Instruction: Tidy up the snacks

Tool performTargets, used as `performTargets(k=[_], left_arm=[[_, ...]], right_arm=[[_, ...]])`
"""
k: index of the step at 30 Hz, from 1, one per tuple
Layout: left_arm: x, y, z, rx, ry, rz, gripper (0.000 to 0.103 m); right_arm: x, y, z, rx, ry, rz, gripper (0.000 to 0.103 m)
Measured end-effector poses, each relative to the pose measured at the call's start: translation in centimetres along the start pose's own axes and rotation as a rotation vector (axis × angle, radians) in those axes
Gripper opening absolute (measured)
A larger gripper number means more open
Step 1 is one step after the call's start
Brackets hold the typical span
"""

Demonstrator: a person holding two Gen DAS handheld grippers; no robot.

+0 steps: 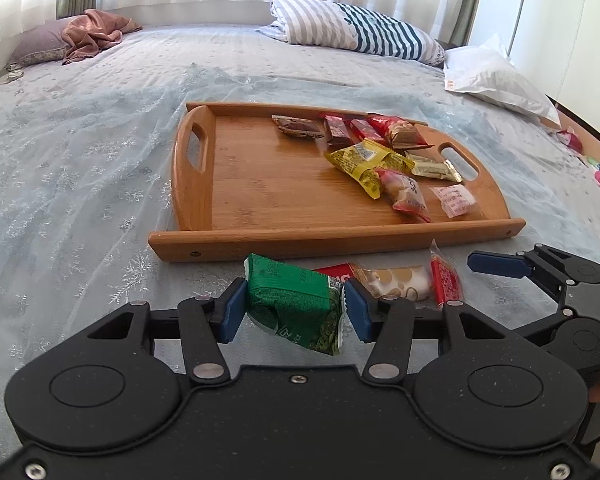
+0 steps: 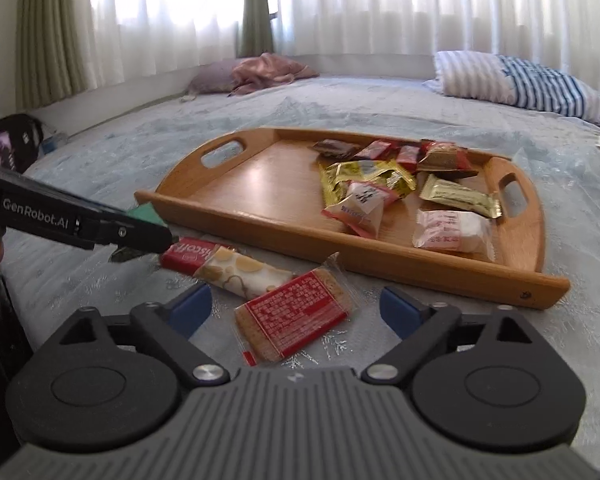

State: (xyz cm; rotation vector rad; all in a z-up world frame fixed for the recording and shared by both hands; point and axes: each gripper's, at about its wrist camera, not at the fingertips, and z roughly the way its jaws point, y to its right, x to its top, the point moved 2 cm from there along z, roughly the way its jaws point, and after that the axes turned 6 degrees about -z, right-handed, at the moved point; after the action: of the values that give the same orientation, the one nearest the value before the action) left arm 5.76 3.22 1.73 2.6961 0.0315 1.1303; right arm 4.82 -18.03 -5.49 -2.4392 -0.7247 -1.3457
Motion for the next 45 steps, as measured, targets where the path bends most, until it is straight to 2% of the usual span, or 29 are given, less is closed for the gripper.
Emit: performTargets(k=[2,6,8,10,13,22,29,36,41,45], left_arm=[[0.0,0.0,0.0,0.0,0.0,0.001,0.05],[0.1,-0.1,0.0,0.002,0.001,-0.001,0.05],[0.2,-0.2,0.0,0.001,0.003,-0.005,0.05],[0.5,-0.3,0.1,-0.001,0.005,-0.007,0.05],[0.8,-0.3,0.0,-0.007,0.008,-0.007,0.05],[2.6,-0.6,0.0,-0.023,0.033,-0.005,0.05],[5.6,-1.4,0.6,-0.029,0.042,-0.006,0.05],[9.8,-2.3,2.3,-0.034,0.044,0.001,0.049],[13.3,-3.0,5.0,-0.04,0.012,-0.024,0.049],[15.7,-3.5,7.4,-0.013,0.005,-0.04,0.049]], right_arm=[[0.2,0.2,0.7,0.022,-0.026,-0.03,0.103],[0.5,0.6,1.8,0.078,-0.064,-0.058,0.103],[0.7,0.6,1.9,0.101,-0.073,-0.065,0.094],[0.7,0.4,1.7,0.089,-0.075,-0.084,0.074],[0.6,0.1,1.2,0.08,-0.073,-0.088,0.067],[1.1,-0.3,-0.7,0.028,-0.057,-0.121,0.066],[4.1,0.1,-1.3,0.005,0.006,-0.147,0.066],[7.9,0.1,2.0,0.006,0.047,-0.165,0.066],[9.8,-0.3,5.0,0.014,0.037,-0.198,0.066],[10.9,-0.6,7.1,0.012,0.028,-0.219,0.066]])
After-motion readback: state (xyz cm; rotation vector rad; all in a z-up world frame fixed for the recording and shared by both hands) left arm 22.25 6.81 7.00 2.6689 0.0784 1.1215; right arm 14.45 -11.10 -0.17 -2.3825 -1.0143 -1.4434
